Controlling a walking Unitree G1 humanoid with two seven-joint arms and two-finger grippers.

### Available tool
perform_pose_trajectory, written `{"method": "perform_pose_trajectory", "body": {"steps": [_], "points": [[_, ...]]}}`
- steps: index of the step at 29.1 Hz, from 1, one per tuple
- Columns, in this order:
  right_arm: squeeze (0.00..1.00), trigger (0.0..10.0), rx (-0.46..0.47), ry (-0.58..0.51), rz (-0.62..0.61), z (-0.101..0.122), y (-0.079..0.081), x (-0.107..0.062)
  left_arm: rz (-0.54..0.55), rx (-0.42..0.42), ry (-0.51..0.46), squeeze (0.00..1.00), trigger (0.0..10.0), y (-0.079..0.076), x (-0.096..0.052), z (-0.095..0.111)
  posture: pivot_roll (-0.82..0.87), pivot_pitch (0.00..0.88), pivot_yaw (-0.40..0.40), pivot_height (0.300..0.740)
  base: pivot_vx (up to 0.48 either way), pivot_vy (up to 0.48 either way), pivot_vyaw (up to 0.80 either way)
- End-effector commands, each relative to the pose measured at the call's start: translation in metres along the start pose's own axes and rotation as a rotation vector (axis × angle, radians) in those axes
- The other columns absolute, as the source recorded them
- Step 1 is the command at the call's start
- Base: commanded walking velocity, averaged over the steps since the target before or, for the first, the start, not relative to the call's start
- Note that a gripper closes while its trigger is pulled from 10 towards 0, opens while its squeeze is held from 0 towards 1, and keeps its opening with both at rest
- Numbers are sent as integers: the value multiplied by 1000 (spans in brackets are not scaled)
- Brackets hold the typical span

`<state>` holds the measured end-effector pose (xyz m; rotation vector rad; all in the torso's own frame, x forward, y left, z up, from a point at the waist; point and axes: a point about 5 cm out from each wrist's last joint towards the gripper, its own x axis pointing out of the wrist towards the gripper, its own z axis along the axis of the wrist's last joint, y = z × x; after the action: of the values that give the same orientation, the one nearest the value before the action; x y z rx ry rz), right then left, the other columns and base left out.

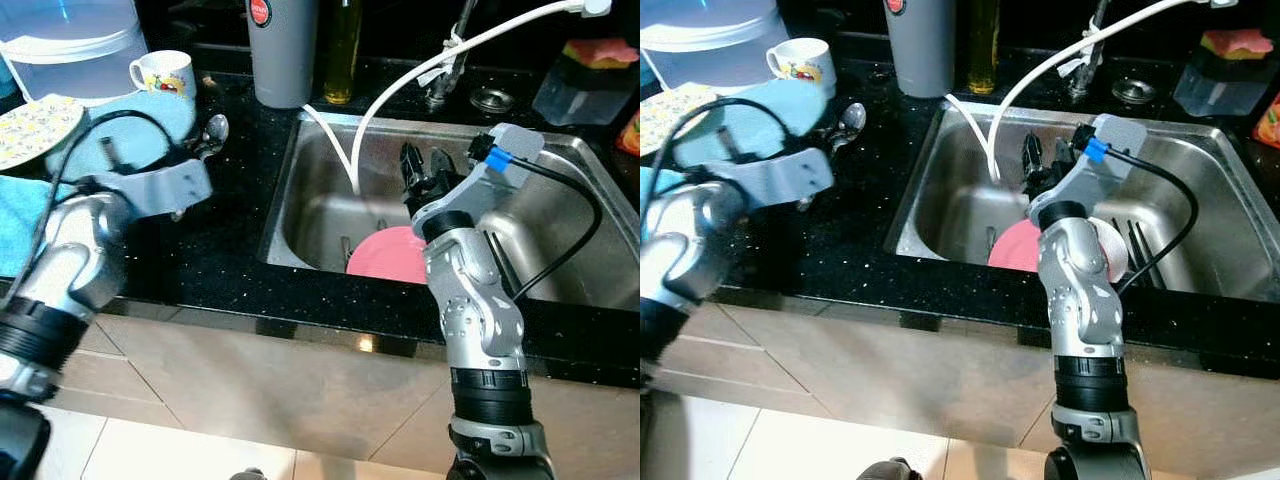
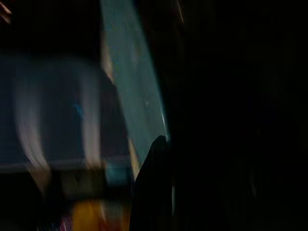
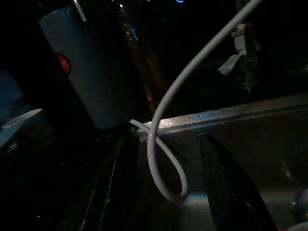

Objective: Kitchen organization

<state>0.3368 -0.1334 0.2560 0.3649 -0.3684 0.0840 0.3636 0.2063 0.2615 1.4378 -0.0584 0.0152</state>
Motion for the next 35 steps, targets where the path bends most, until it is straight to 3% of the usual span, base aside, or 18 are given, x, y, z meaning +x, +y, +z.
{"method": "perform_pose_trajectory", "body": {"steps": [1,3,4,11,12,13,16,19,25,32,33,34,35], "points": [[0,10000,-3,4,-8,0,-3,1,127,-21,-84,0,10000,23,0,15,323,94,-20,740,0,0,0],[0,10000,-4,2,-8,0,-3,2,161,-38,-116,0,10000,27,-1,20,323,94,-21,740,0,0,0],[0,10000,-8,-3,-11,2,-5,2,222,-51,-190,0,10000,32,-3,31,322,94,-20,740,0,0,0],[0,10000,-15,-21,-22,7,-9,3,294,-66,-290,0,10000,36,-7,44,304,87,-22,740,0,0,0],[0,10000,-13,-28,-24,9,-9,4,299,-49,-324,0,10000,35,-7,49,304,87,-22,740,0,0,0],[0,10000,0,-37,-29,12,-11,5,290,28,-404,0,10000,31,-9,57,299,86,-26,740,0,0,0],[0,10000,15,-39,-32,13,-12,5,266,97,-456,0,10000,26,-11,62,299,86,-26,740,0,0,0],[0,10000,141,-30,-35,16,-14,6,212,226,-543,0,10000,15,-11,66,304,86,-30,740,0,0,0],[0,10000,368,-9,48,19,-4,7,157,242,-644,0,10000,5,-15,73,297,86,-27,740,0,0,0],[0,10000,474,17,92,20,-2,7,137,240,-755,0,10000,1,-20,84,296,86,-30,740,0,0,0],[604,10000,494,22,106,20,-1,7,131,247,-764,0,10000,0,-20,86,293,82,-30,740,0,0,0],[604,10000,507,26,115,20,0,6,126,251,-770,0,10000,-1,-20,86,293,82,-30,740,0,0,0],[1000,10000,519,31,123,21,1,6,128,246,-771,0,10000,-1,-20,87,292,81,-30,740,0,0,0]]}}
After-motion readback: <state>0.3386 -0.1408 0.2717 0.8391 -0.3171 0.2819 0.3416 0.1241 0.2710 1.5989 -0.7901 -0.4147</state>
